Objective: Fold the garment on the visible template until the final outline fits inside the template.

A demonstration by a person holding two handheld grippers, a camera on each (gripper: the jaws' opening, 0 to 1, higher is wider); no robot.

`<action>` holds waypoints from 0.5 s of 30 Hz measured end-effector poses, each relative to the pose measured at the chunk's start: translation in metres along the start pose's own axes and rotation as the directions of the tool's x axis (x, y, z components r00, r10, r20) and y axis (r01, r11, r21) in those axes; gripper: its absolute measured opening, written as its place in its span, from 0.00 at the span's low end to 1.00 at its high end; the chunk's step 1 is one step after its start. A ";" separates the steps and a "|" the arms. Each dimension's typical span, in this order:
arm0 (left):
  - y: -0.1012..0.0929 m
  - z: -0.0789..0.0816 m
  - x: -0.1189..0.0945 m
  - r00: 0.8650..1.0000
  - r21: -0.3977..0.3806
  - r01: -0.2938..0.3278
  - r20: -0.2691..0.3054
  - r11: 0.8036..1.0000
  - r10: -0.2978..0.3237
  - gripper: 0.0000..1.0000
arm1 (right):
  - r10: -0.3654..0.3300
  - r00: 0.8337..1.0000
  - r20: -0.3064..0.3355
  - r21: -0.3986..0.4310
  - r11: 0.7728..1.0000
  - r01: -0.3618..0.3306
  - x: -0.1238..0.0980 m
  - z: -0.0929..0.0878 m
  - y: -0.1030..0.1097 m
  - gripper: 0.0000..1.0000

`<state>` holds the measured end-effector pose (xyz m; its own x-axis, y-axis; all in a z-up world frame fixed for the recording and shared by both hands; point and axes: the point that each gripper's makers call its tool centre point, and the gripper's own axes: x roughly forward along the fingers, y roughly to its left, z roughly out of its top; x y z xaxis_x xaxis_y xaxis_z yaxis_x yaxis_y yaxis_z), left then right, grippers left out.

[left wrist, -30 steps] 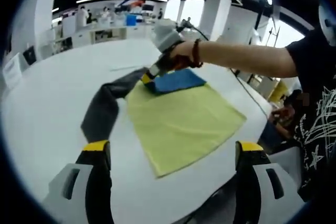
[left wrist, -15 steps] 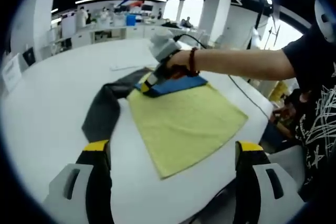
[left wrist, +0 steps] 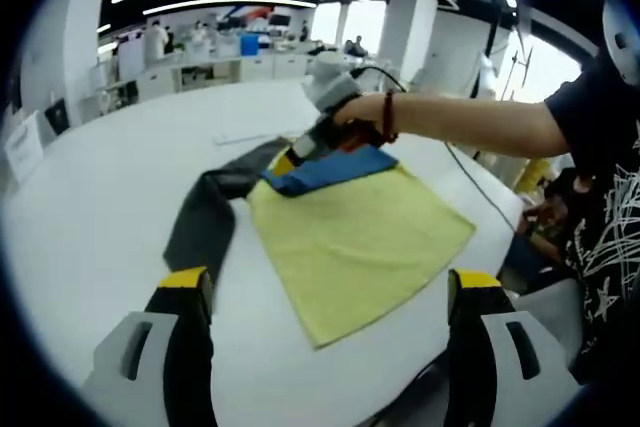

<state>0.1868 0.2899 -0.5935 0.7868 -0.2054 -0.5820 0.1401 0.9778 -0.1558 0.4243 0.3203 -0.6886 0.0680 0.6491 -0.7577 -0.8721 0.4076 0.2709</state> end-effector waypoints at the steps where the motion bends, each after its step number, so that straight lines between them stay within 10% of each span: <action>1: -0.001 0.000 0.000 1.000 0.004 -0.001 -0.001 1.000 0.001 0.95 | -0.012 1.000 0.001 -0.007 1.000 0.012 -0.004 -0.001 -0.005 0.16; 15: -0.006 0.007 -0.001 1.000 0.015 -0.007 0.008 1.000 0.007 0.99 | -0.224 0.974 0.009 0.054 0.973 0.223 -0.081 -0.040 -0.101 0.23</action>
<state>0.1892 0.2847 -0.5866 0.7925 -0.1980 -0.5768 0.1434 0.9798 -0.1393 0.4869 0.2010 -0.6786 0.2663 0.5470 -0.7936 -0.8071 0.5766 0.1266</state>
